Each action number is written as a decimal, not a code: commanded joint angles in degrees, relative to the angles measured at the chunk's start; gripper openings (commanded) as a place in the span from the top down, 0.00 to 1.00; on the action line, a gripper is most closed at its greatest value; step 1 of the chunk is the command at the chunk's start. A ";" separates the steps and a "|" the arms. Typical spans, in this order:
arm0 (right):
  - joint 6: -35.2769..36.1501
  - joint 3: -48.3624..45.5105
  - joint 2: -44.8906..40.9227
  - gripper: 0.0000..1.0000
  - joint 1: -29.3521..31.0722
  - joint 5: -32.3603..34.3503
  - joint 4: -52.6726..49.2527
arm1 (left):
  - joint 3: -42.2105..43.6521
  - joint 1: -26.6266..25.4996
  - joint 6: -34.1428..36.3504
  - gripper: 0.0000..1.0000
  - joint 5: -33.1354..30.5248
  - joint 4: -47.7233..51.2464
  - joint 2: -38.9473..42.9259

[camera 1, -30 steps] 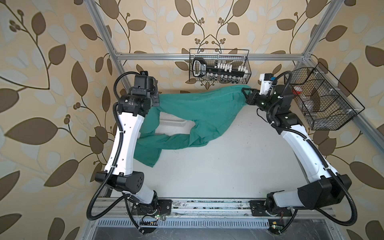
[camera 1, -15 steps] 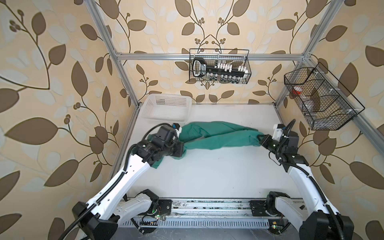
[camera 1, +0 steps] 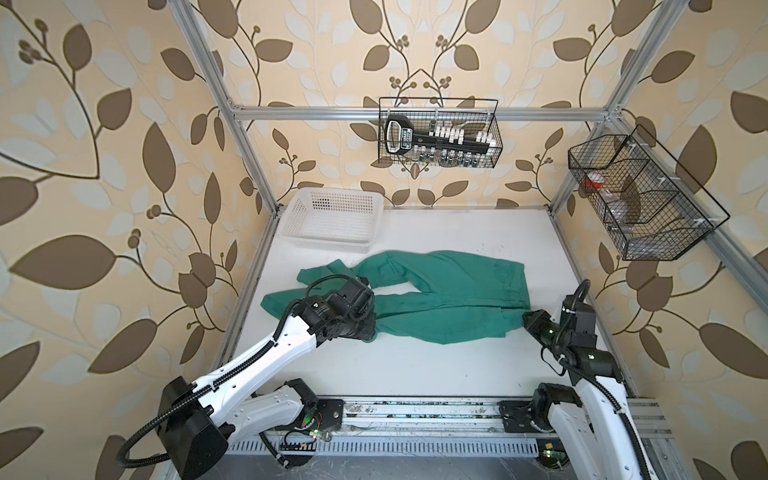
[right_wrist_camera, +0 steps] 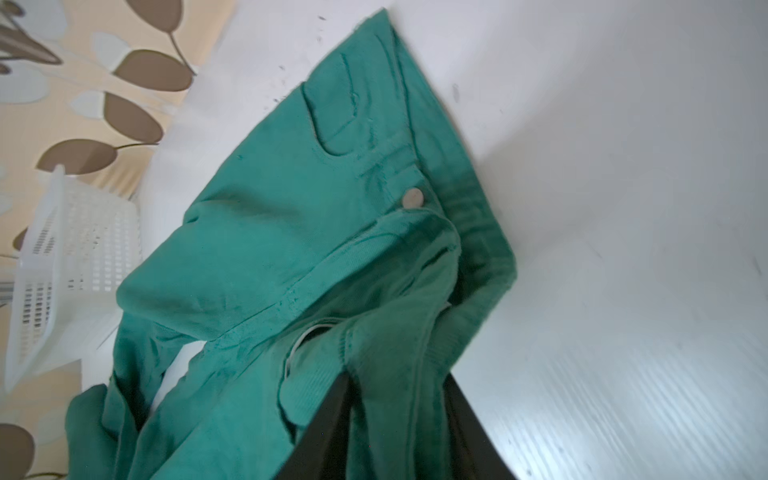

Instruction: Fold and stack the trousers

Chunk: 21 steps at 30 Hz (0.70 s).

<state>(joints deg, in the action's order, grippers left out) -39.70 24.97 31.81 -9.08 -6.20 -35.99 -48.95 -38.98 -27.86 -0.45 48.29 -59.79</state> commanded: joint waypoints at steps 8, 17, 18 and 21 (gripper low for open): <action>-6.58 13.06 -8.76 0.37 1.43 14.25 -14.13 | 1.47 -0.07 -5.33 0.84 -3.09 6.09 3.20; -3.29 6.90 9.07 0.38 13.40 4.84 7.15 | -3.83 0.11 -3.91 0.39 -2.62 8.83 4.61; -3.32 6.33 11.98 0.38 15.85 5.92 9.05 | -4.91 0.18 -3.55 0.34 -3.37 9.01 4.38; -3.57 4.33 19.78 0.37 20.01 5.98 16.17 | -7.43 1.24 -2.49 0.22 -6.16 9.01 2.88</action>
<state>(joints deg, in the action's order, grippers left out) -43.40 31.03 47.99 8.69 -0.19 -28.82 -52.93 -38.68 -31.44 -3.36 56.03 -56.16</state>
